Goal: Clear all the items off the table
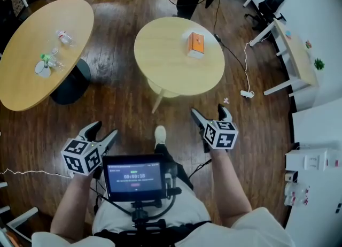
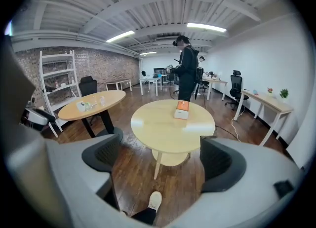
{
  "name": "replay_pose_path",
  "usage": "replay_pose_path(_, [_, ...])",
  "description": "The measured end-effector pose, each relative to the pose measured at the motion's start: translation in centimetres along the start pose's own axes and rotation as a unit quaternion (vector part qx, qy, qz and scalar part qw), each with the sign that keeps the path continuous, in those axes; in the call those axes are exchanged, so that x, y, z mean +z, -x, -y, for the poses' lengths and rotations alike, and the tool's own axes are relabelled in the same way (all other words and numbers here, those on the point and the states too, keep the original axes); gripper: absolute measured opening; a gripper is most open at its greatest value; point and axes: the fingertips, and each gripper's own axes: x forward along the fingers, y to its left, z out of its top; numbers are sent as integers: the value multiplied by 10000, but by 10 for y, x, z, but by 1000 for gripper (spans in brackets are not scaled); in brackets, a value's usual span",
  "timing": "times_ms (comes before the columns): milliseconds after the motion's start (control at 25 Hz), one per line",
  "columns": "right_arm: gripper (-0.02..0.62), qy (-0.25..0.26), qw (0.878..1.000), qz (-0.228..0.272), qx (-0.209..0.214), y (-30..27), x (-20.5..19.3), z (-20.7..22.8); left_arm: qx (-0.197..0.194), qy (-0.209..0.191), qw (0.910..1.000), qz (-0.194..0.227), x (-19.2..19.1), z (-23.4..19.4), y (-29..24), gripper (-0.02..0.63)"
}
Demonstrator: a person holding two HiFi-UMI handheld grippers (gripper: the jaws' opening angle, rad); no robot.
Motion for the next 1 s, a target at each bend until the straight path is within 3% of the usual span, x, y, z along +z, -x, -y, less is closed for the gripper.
replay_pose_path(200, [522, -68, 9999, 14, 94, -56, 26, 23, 284, 88, 9996, -28, 22, -16, -30, 288])
replay_pose_path(600, [522, -199, 9994, 136, 262, -167, 90, 78, 454, 221, 9986, -174, 72, -5, -105, 288])
replay_pose_path(960, [523, -513, 9971, -264, 498, -288, 103, 116, 803, 517, 9950, -278, 93, -6, -152, 288])
replay_pose_path(1000, [571, -553, 9966, -328, 509, -301, 103, 119, 887, 570, 9941, -255, 95, -7, -152, 288])
